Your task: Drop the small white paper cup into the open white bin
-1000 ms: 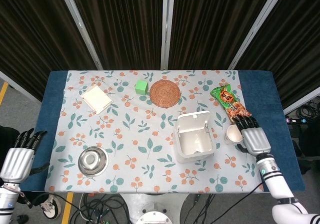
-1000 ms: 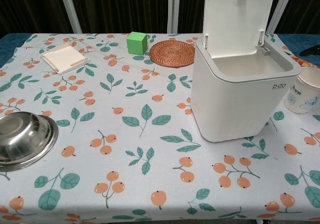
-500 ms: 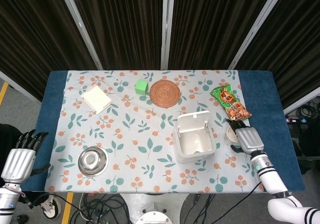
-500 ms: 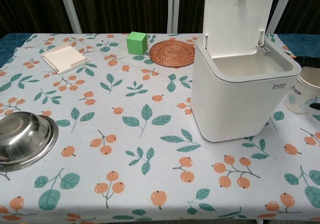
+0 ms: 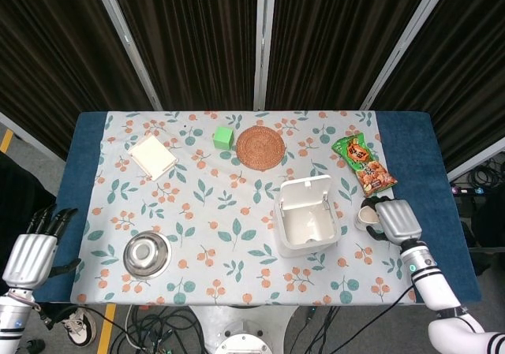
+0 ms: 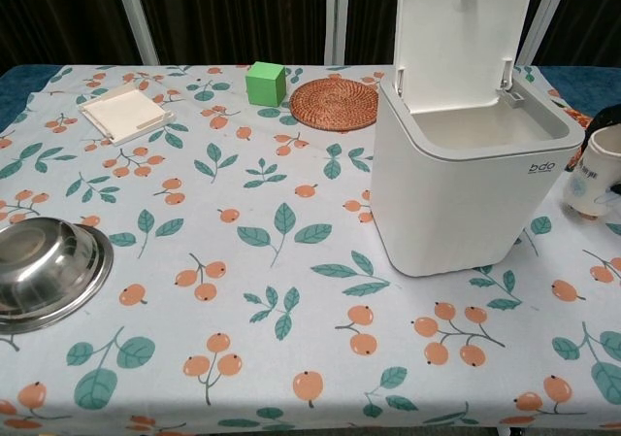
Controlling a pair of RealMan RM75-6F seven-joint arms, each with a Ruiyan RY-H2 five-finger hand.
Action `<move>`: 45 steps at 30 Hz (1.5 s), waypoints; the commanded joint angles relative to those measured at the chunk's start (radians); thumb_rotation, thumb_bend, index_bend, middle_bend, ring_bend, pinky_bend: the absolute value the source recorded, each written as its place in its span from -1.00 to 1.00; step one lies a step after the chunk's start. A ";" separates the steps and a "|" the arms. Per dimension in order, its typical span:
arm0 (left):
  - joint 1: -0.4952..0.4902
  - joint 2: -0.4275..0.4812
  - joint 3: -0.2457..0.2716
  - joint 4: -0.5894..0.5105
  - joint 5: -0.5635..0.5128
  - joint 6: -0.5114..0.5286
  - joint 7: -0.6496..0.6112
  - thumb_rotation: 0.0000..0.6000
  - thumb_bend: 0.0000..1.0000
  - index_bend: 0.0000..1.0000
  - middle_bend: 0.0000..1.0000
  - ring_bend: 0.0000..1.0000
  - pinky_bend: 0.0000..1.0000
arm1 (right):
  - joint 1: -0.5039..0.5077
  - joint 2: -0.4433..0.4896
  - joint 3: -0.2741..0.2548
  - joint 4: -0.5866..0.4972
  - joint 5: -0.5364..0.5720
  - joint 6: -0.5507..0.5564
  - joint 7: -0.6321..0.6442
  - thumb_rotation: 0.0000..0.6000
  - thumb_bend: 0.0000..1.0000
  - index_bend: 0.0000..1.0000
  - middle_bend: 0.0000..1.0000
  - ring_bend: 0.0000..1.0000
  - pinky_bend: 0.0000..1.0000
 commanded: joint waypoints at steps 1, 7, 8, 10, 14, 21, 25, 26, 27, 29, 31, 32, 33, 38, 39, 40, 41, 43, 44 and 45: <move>0.000 0.000 -0.001 -0.002 0.004 0.004 0.001 1.00 -0.93 -0.75 -0.69 -0.92 -0.79 | -0.041 0.096 0.009 -0.104 -0.069 0.103 0.049 1.00 -0.50 -0.19 -0.23 -0.31 -0.01; 0.001 0.000 -0.005 -0.010 -0.006 0.005 0.007 1.00 -0.93 -0.75 -0.69 -0.92 -0.79 | -0.097 0.260 0.003 -0.275 -0.185 0.222 0.114 1.00 -0.55 -0.19 -0.23 -0.32 -0.06; 0.001 -0.001 -0.006 -0.010 -0.006 0.006 0.008 1.00 -0.93 -0.75 -0.69 -0.92 -0.79 | -0.103 0.277 0.000 -0.293 -0.206 0.235 0.125 1.00 -0.56 -0.19 -0.22 -0.33 -0.08; 0.000 -0.001 -0.007 -0.011 -0.003 0.007 0.008 1.00 -0.93 -0.75 -0.69 -0.92 -0.79 | -0.110 0.305 -0.009 -0.329 -0.262 0.260 0.161 1.00 -0.59 -0.19 -0.22 -0.33 -0.11; 0.000 0.003 -0.007 -0.015 0.002 0.011 0.003 1.00 -0.93 -0.75 -0.69 -0.92 -0.79 | -0.101 0.312 -0.022 -0.360 -0.359 0.279 0.188 1.00 -0.64 -0.19 -0.22 -0.33 -0.14; 0.005 0.000 -0.006 -0.001 -0.005 0.013 -0.017 1.00 -0.93 -0.75 -0.69 -0.92 -0.79 | -0.041 0.211 0.000 -0.366 -0.444 0.264 0.109 1.00 -0.65 -0.22 -0.22 -0.37 -0.22; 0.007 -0.004 -0.002 0.012 -0.014 0.004 -0.029 1.00 -0.93 -0.75 -0.69 -0.92 -0.79 | -0.012 0.145 0.009 -0.340 -0.464 0.256 0.087 1.00 -0.65 -0.27 -0.24 -0.43 -0.27; 0.008 -0.004 -0.002 0.015 -0.015 0.005 -0.033 1.00 -0.93 -0.75 -0.69 -0.92 -0.79 | -0.007 0.135 0.010 -0.337 -0.464 0.250 0.077 1.00 -0.65 -0.33 -0.28 -0.48 -0.30; 0.009 -0.005 -0.003 0.020 -0.016 0.007 -0.039 1.00 -0.93 -0.75 -0.69 -0.92 -0.79 | 0.000 0.124 0.010 -0.336 -0.456 0.235 0.057 1.00 -0.66 -0.45 -0.33 -0.58 -0.36; 0.011 -0.006 -0.004 0.025 -0.016 0.010 -0.046 1.00 -0.93 -0.75 -0.69 -0.92 -0.79 | 0.010 0.119 0.006 -0.348 -0.435 0.200 0.022 1.00 -0.70 -0.72 -0.46 -0.76 -0.47; 0.013 -0.007 -0.004 0.030 -0.014 0.014 -0.052 1.00 -0.93 -0.75 -0.69 -0.92 -0.79 | 0.018 0.116 0.006 -0.364 -0.416 0.176 -0.015 1.00 -0.77 -0.95 -0.61 -0.94 -0.59; 0.013 -0.008 -0.003 0.032 -0.014 0.014 -0.054 1.00 -0.93 -0.75 -0.69 -0.92 -0.79 | 0.020 0.113 0.007 -0.369 -0.411 0.173 -0.029 1.00 -0.79 -0.99 -0.67 -0.97 -0.64; 0.013 -0.008 -0.002 0.034 -0.014 0.013 -0.056 1.00 -0.93 -0.75 -0.69 -0.92 -0.79 | 0.019 0.110 0.009 -0.373 -0.407 0.176 -0.042 1.00 -0.80 -1.00 -0.72 -0.99 -0.68; 0.014 -0.011 -0.002 0.041 -0.013 0.014 -0.063 1.00 -0.93 -0.75 -0.69 -0.92 -0.79 | 0.005 0.115 0.010 -0.381 -0.415 0.218 -0.050 1.00 -0.81 -1.00 -0.85 -1.00 -0.78; 0.015 -0.011 -0.003 0.043 -0.014 0.016 -0.065 1.00 -0.93 -0.75 -0.69 -0.92 -0.79 | -0.004 0.127 0.007 -0.382 -0.419 0.234 -0.048 1.00 -0.81 -1.00 -0.85 -1.00 -0.78; 0.016 -0.012 -0.004 0.045 -0.015 0.018 -0.067 1.00 -0.93 -0.75 -0.69 -0.92 -0.79 | -0.014 0.138 0.005 -0.384 -0.423 0.250 -0.044 1.00 -0.81 -1.00 -0.86 -1.00 -0.79; 0.017 -0.013 -0.004 0.047 -0.015 0.019 -0.069 1.00 -0.93 -0.75 -0.69 -0.92 -0.79 | -0.026 0.150 0.001 -0.385 -0.429 0.270 -0.038 1.00 -0.81 -1.00 -0.86 -1.00 -0.79; 0.018 -0.015 -0.003 0.051 -0.015 0.019 -0.072 1.00 -0.93 -0.75 -0.69 -0.92 -0.79 | -0.067 0.178 -0.012 -0.374 -0.441 0.332 -0.014 1.00 -0.81 -1.00 -0.85 -1.00 -0.79; 0.018 -0.016 -0.003 0.052 -0.014 0.020 -0.072 1.00 -0.93 -0.75 -0.69 -0.92 -0.79 | -0.087 0.189 -0.020 -0.362 -0.442 0.360 -0.001 1.00 -0.81 -1.00 -0.85 -1.00 -0.80; 0.018 -0.017 -0.003 0.054 -0.010 0.023 -0.073 1.00 -0.93 -0.75 -0.69 -0.92 -0.79 | -0.117 0.202 -0.032 -0.339 -0.436 0.395 0.015 1.00 -0.81 -1.00 -0.85 -1.00 -0.81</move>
